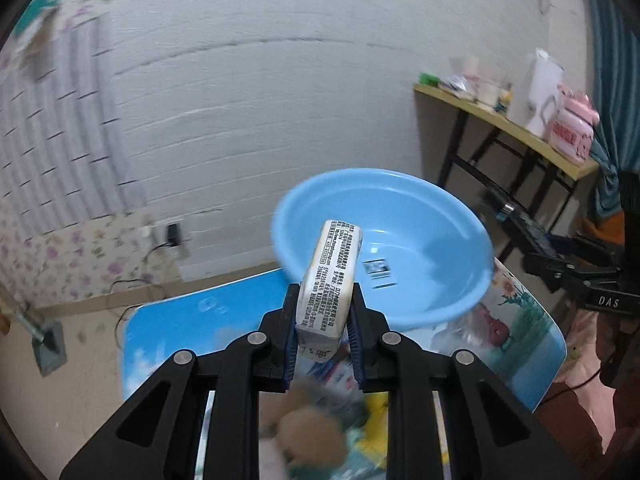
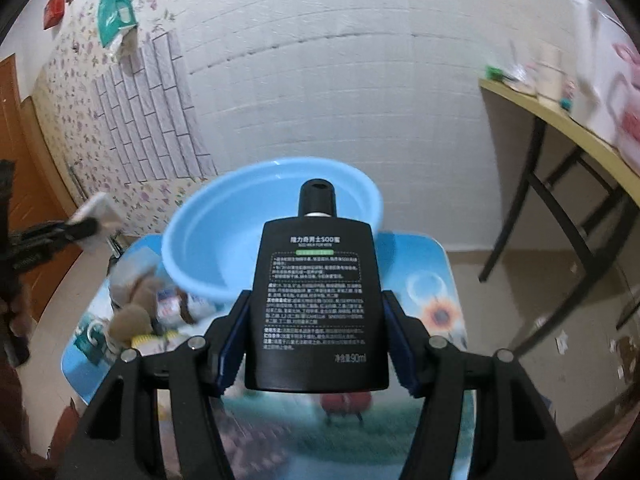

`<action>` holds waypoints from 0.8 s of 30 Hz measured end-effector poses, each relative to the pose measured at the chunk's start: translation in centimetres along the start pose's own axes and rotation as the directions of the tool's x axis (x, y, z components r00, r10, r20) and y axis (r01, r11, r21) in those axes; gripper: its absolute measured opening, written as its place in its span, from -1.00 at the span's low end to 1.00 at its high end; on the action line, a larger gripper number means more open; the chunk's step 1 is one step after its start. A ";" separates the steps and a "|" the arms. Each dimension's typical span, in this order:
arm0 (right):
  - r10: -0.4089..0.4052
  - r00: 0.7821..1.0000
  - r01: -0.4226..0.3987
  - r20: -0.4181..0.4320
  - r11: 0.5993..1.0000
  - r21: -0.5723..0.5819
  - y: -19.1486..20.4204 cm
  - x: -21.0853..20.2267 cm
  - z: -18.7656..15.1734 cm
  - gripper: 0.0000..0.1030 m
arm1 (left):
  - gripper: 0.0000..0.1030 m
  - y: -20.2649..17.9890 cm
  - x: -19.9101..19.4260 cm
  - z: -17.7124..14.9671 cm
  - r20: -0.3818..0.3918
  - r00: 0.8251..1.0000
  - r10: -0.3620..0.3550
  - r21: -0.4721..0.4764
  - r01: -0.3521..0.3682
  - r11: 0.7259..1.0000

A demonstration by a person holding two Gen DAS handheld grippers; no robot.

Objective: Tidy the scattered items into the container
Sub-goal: 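Lift both held items over the blue basin and release them inside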

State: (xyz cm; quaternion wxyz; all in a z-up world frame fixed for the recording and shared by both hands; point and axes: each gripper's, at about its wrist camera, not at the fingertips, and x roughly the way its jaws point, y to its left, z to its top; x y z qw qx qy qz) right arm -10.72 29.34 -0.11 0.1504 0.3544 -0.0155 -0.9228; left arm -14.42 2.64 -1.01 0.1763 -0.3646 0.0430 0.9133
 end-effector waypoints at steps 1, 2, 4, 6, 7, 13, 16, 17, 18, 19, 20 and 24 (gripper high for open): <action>0.009 1.000 -0.009 -0.005 1.000 -0.014 0.4 0.7 0.7 0.18 | -0.61 -0.8 1.1 0.5 -0.015 1.000 -0.008 0.010 0.008 1.000; 0.009 1.000 -0.009 -0.013 1.000 -0.024 0.6 1.3 0.9 0.18 | -0.61 -1.8 1.8 0.8 -0.024 1.000 -0.010 0.022 0.011 1.000; 0.015 0.999 -0.016 -0.034 0.999 -0.034 1.2 2.7 1.7 0.18 | -0.61 -2.9 3.5 1.1 -0.046 0.999 -0.008 0.049 0.010 0.999; 0.032 0.998 -0.034 -0.052 0.999 -0.035 1.3 3.9 2.1 0.18 | -0.61 -3.8 5.1 1.4 -0.070 0.998 -0.003 0.072 0.008 0.997; 0.035 0.997 -0.038 -0.062 0.998 -0.040 1.4 4.6 2.4 0.18 | -0.61 -4.1 5.8 1.5 -0.078 0.997 0.001 0.081 0.006 0.997; 0.047 0.992 -0.054 -0.115 0.997 -0.060 1.6 7.6 2.5 0.18 | -0.61 -5.0 8.7 2.0 -0.136 0.990 -0.020 0.095 0.033 0.995; 0.042 0.989 -0.052 -0.141 0.996 -0.071 1.5 8.7 2.2 0.18 | -0.60 -5.3 9.4 1.8 -0.150 0.988 -0.035 0.101 0.050 0.994; 0.043 0.988 -0.054 -0.150 0.996 -0.070 1.5 9.1 2.1 0.18 | -0.59 -5.4 9.6 1.7 -0.152 0.988 -0.036 0.105 0.052 0.993; 0.044 0.986 -0.056 -0.158 0.996 -0.070 1.4 9.4 2.0 0.18 | -0.58 -5.5 9.7 1.7 -0.157 0.987 -0.039 0.109 0.057 0.992; 0.042 0.986 -0.055 -0.163 0.996 -0.077 1.4 9.7 1.9 0.18 | -0.58 -5.6 9.8 1.5 -0.161 0.986 -0.044 0.112 0.063 0.992; 0.031 0.987 -0.046 -0.160 0.995 -0.091 1.6 9.9 1.9 0.18 | -0.57 -5.6 9.8 1.5 -0.162 0.986 -0.047 0.112 0.066 0.992; 0.024 0.985 -0.044 -0.169 0.992 -0.115 1.9 10.1 2.1 0.18 | -0.52 -5.5 9.4 1.2 -0.152 0.988 -0.027 0.119 0.046 0.992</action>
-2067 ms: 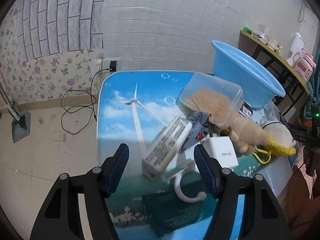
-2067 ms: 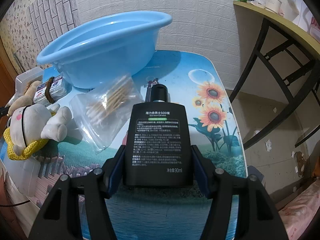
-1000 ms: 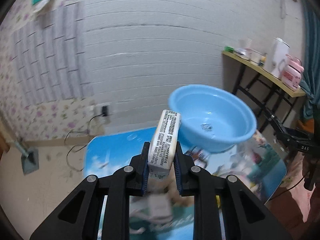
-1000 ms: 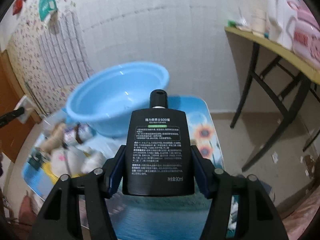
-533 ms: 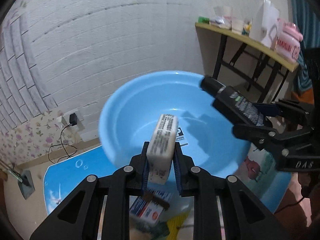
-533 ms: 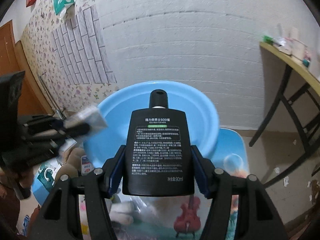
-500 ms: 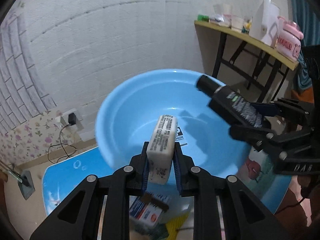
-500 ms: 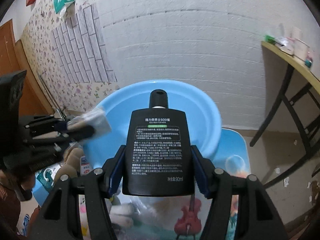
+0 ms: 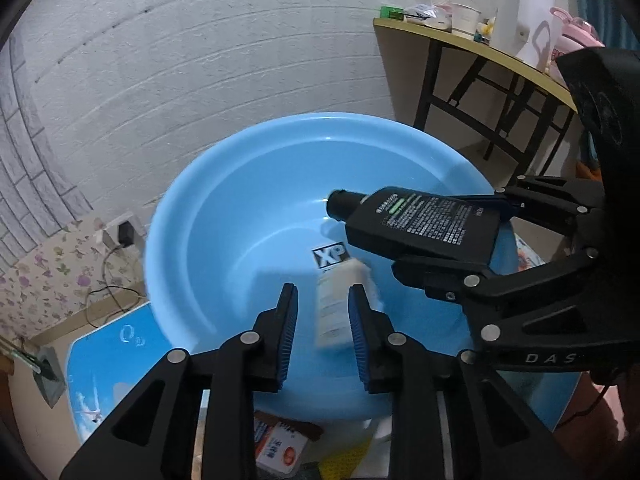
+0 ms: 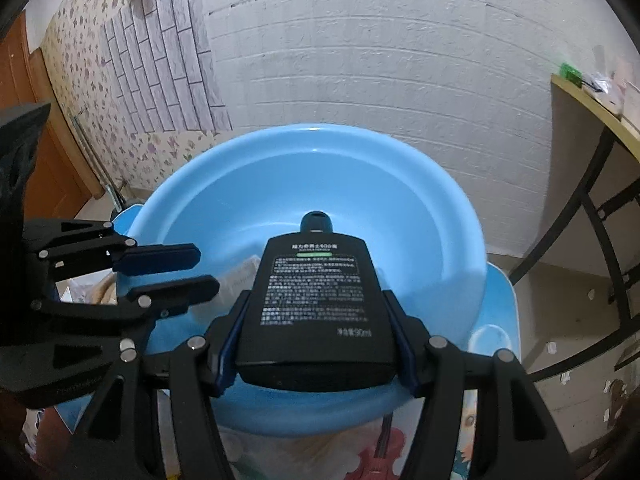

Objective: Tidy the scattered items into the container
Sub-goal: 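Lift both held items over the blue basin and release them inside, then move both tools back over the table toward the remaining items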

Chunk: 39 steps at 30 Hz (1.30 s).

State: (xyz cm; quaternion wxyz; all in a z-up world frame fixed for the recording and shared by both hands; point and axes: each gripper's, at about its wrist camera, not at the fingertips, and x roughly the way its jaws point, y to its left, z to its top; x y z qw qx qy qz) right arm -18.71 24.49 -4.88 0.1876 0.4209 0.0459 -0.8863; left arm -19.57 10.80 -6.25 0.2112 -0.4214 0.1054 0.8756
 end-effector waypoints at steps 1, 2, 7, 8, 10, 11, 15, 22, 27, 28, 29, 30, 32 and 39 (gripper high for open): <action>0.000 1.000 0.000 -0.010 1.000 -0.005 0.2 0.2 0.0 0.18 | -0.50 0.2 -0.4 -0.2 0.007 1.000 -0.004 -0.010 0.004 1.000; -0.001 1.000 0.001 -0.017 1.000 -0.013 0.3 0.3 0.0 0.18 | -0.44 0.3 -0.8 -0.2 0.014 1.000 -0.007 -0.019 0.008 1.000; 0.018 0.999 -0.020 -0.051 0.999 -0.030 1.0 0.5 -0.2 0.19 | -0.28 0.9 -3.1 -1.2 0.046 0.999 0.010 -0.042 -0.008 0.999; 0.019 0.998 -0.020 -0.057 0.999 -0.032 1.3 0.5 -0.2 0.19 | -0.27 1.2 -3.7 -1.5 0.053 0.998 0.014 -0.052 -0.011 0.999; 0.011 0.998 -0.014 -0.065 0.999 -0.042 1.6 0.4 -0.3 0.21 | -0.23 1.6 -4.5 -2.0 0.063 0.998 0.018 -0.071 -0.013 0.997; 0.009 0.998 -0.012 -0.067 0.999 -0.037 1.5 0.2 -0.4 0.21 | -0.18 1.9 -4.9 -2.3 0.067 0.997 0.024 -0.085 -0.018 0.996; 0.021 0.998 -0.021 -0.062 1.000 0.001 1.4 -0.9 -0.3 0.21 | -0.13 2.4 -6.6 -3.8 0.083 0.996 0.038 -0.123 -0.027 0.992; 0.004 1.000 -0.004 0.007 1.000 0.016 1.7 -4.7 -1.9 0.21 | 0.01 2.8 -8.9 -7.0 0.093 0.994 0.054 -0.163 -0.038 0.986; -0.002 1.000 0.000 0.029 0.998 0.066 1.0 -6.5 -3.9 0.21 | 0.19 2.6 -10.2 -9.4 0.090 0.994 0.063 -0.179 -0.046 0.983; -0.005 1.000 0.003 0.026 0.997 0.074 0.9 -6.7 -4.3 0.21 | 0.22 2.5 -10.4 -9.9 0.089 0.994 0.064 -0.183 -0.047 0.982; -0.007 1.000 0.006 0.023 0.997 0.079 0.9 -6.9 -4.7 0.21 | 0.26 2.4 -10.6 -10.3 0.088 0.994 0.065 -0.185 -0.047 0.982; -0.009 1.000 0.007 0.022 0.996 0.084 0.7 -7.0 -5.0 0.21 | 0.29 2.3 -10.9 -11.0 0.087 0.994 0.065 -0.188 -0.048 0.981; -0.012 1.000 0.010 0.018 0.995 0.099 0.5 -7.4 -6.0 0.21 | 0.37 2.1 -11.3 -11.9 0.087 0.994 0.060 -0.192 -0.043 0.980; -0.015 1.000 0.016 -0.008 0.993 0.120 0.6 -7.8 -9.2 0.21 | 0.55 1.2 -11.4 -15.4 0.057 0.997 0.047 -0.184 -0.036 0.982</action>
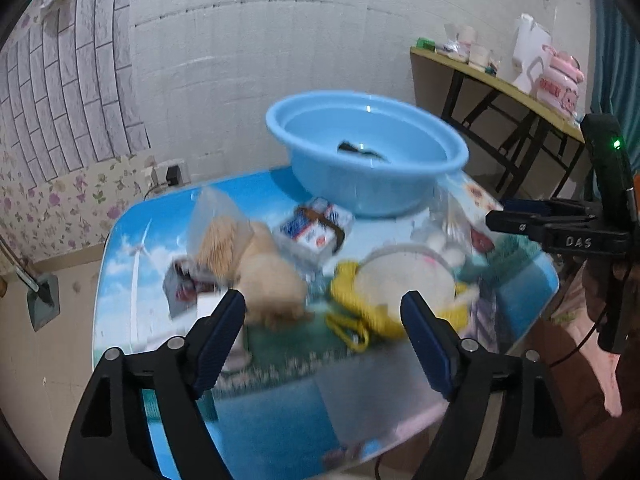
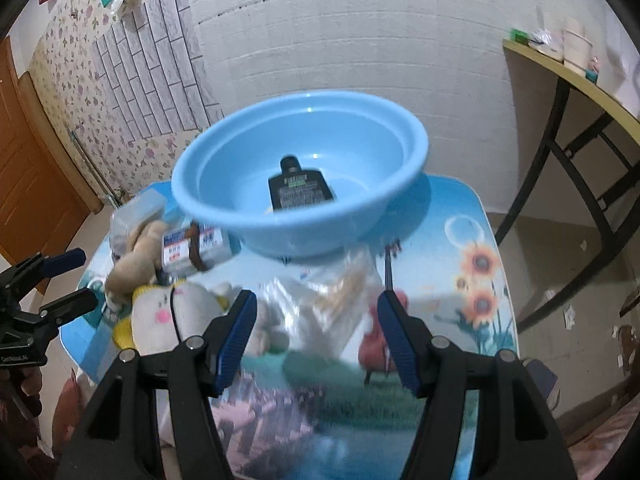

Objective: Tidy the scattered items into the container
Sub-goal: 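Move both tools back over the table toward the remaining items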

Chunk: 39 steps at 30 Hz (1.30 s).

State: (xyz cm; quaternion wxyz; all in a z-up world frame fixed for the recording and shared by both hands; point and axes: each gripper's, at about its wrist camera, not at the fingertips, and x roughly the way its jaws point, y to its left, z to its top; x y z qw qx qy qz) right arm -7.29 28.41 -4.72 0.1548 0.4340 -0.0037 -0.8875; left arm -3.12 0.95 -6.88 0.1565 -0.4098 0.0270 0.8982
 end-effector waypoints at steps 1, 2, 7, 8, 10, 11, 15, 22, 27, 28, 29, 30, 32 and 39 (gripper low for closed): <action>0.012 1.000 -0.012 -0.006 1.000 -0.001 0.0 -0.1 -0.6 0.21 | 0.55 -0.1 0.0 -0.4 -0.009 1.000 0.005 0.000 -0.005 1.000; 0.022 1.000 -0.022 -0.014 1.000 -0.004 0.0 -0.1 -1.3 0.21 | 0.56 -0.2 0.1 -1.0 -0.021 1.000 0.014 0.000 -0.014 1.000; 0.022 0.998 -0.024 -0.055 0.999 -0.040 0.5 0.4 -3.7 0.21 | 0.56 1.5 -0.5 -3.5 -0.046 0.997 0.054 -0.029 -0.055 0.998; 0.020 0.998 -0.023 -0.063 0.999 -0.043 0.5 0.6 -4.0 0.21 | 0.56 2.1 -0.6 -3.7 -0.049 0.997 0.062 -0.043 -0.064 0.997; 0.017 0.997 -0.020 -0.070 0.999 -0.043 0.6 0.8 -4.2 0.21 | 0.56 3.3 -0.8 -4.1 -0.055 0.995 0.086 -0.069 -0.090 0.994; 0.014 0.997 -0.016 -0.070 0.999 -0.040 0.5 0.9 -4.3 0.21 | 0.56 4.2 -0.9 -4.3 -0.059 0.992 0.109 -0.085 -0.114 0.990; 0.002 0.998 -0.003 -0.070 1.000 -0.014 0.1 1.1 -4.3 0.21 | 0.56 7.0 -1.3 -5.0 -0.059 0.984 0.167 -0.140 -0.174 0.975; -0.012 0.997 0.013 -0.075 1.000 0.017 -0.5 1.5 -4.5 0.21 | 0.56 10.8 -0.6 -6.3 -0.089 0.974 0.210 -0.217 -0.224 0.950; -0.029 0.997 0.032 -0.066 0.998 0.055 -1.0 1.7 -4.1 0.21 | 0.56 11.4 0.3 -6.5 -0.102 0.975 0.195 -0.235 -0.215 0.948; -0.035 0.997 0.039 -0.066 0.997 0.062 -1.1 1.8 -4.0 0.21 | 0.56 11.4 0.4 -6.3 -0.096 0.977 0.192 -0.235 -0.210 0.949; -0.040 0.997 0.045 -0.067 0.997 0.067 -1.2 1.9 -3.9 0.21 | 0.56 11.5 0.5 -6.1 -0.091 0.978 0.189 -0.233 -0.205 0.950; -0.044 0.997 0.049 -0.068 0.996 0.071 -1.2 2.0 -3.9 0.21 | 0.56 11.5 0.6 -5.9 -0.088 0.978 0.187 -0.231 -0.203 0.952; -0.049 0.996 0.054 -0.069 0.995 0.079 -1.3 2.2 -3.7 0.21 | 0.56 11.6 1.1 -5.5 -0.083 0.979 0.184 -0.227 -0.198 0.954; -0.060 0.996 0.067 -0.071 0.993 0.099 -1.3 3.1 -3.0 0.30 | 0.56 11.4 3.0 -4.3 -0.090 0.982 0.167 -0.203 -0.183 0.962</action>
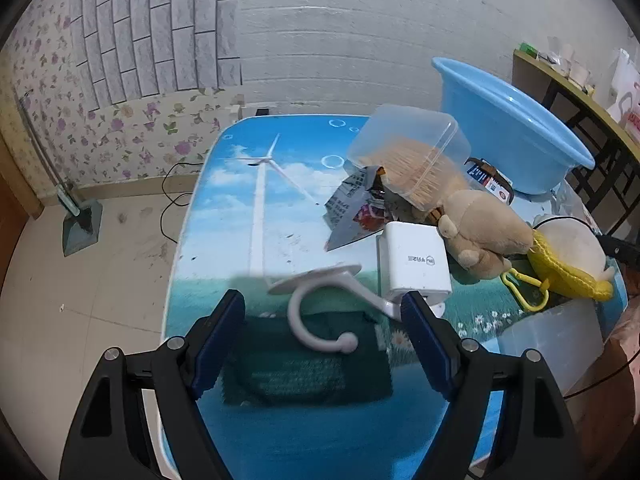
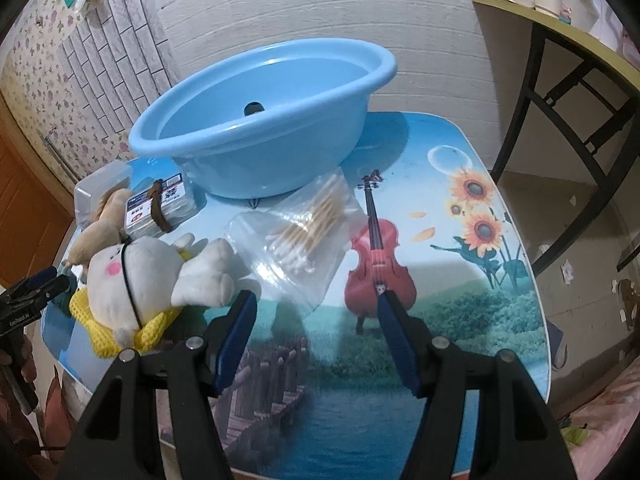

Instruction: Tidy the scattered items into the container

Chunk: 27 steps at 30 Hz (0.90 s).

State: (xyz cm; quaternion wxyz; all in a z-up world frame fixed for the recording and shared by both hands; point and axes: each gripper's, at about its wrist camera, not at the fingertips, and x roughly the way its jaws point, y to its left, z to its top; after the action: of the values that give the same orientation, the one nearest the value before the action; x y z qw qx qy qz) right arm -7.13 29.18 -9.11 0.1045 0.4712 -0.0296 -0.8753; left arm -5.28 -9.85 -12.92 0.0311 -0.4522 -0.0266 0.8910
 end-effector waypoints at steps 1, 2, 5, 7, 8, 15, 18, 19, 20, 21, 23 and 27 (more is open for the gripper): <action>-0.001 1.000 0.001 0.004 1.000 0.002 0.1 0.1 0.2 0.43 | 0.56 -0.1 0.3 0.1 -0.005 1.000 -0.003 0.005 0.003 1.000; 0.000 1.000 0.000 0.008 1.000 0.003 0.2 0.2 0.3 0.49 | 0.56 -0.2 0.4 0.2 -0.007 1.000 -0.005 0.010 0.005 1.000; 0.004 1.000 -0.004 0.012 1.000 -0.003 0.7 0.6 0.8 0.49 | 0.56 -0.5 0.8 0.4 -0.006 1.000 -0.019 0.024 0.019 1.000; -0.008 1.000 0.008 0.016 1.000 -0.011 1.0 1.1 1.3 0.49 | 0.56 -0.4 1.0 0.6 -0.006 1.000 -0.030 0.020 0.030 0.999; -0.011 1.000 0.012 0.016 1.000 -0.013 1.0 1.4 1.4 0.49 | 0.56 -0.4 1.2 0.7 -0.005 0.999 -0.034 0.021 0.035 0.999; -0.024 1.000 0.024 0.011 1.000 -0.008 1.1 3.4 2.0 0.49 | 0.02 -0.2 0.8 0.4 0.009 0.997 -0.072 0.017 0.072 0.997; -0.030 0.999 0.030 0.011 0.999 -0.014 1.1 3.7 1.8 0.49 | -0.38 0.3 0.5 0.3 0.014 0.998 -0.058 0.004 0.058 0.998; -0.027 1.000 0.027 0.010 0.999 -0.016 1.0 3.8 1.7 0.49 | -0.40 0.4 0.4 0.3 0.011 0.999 -0.052 0.004 0.052 0.999; -0.019 1.000 0.019 0.008 1.000 -0.022 1.0 3.8 1.6 0.41 | -0.44 0.5 0.4 0.3 0.009 0.998 -0.057 0.002 0.057 0.998; -0.011 1.000 0.011 0.013 1.000 -0.029 1.0 3.7 1.4 0.33 | -0.47 0.6 0.3 0.3 0.008 0.998 -0.060 -0.001 0.060 0.998; 0.000 1.000 0.001 0.015 0.999 -0.048 1.1 3.4 1.3 -0.14 | -0.50 0.5 0.1 0.2 0.012 0.998 -0.054 0.001 0.054 0.999; 0.026 0.999 -0.025 0.019 0.999 -0.045 0.8 2.8 1.0 -0.47 | -0.55 0.4 -0.7 0.1 0.031 0.999 -0.044 0.008 0.044 0.999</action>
State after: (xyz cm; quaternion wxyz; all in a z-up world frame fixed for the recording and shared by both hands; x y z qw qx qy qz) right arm -9.38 27.77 -10.70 0.1258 0.4596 -0.0171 -0.8790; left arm -4.97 -10.28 -12.28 0.0520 -0.4374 -0.0339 0.8971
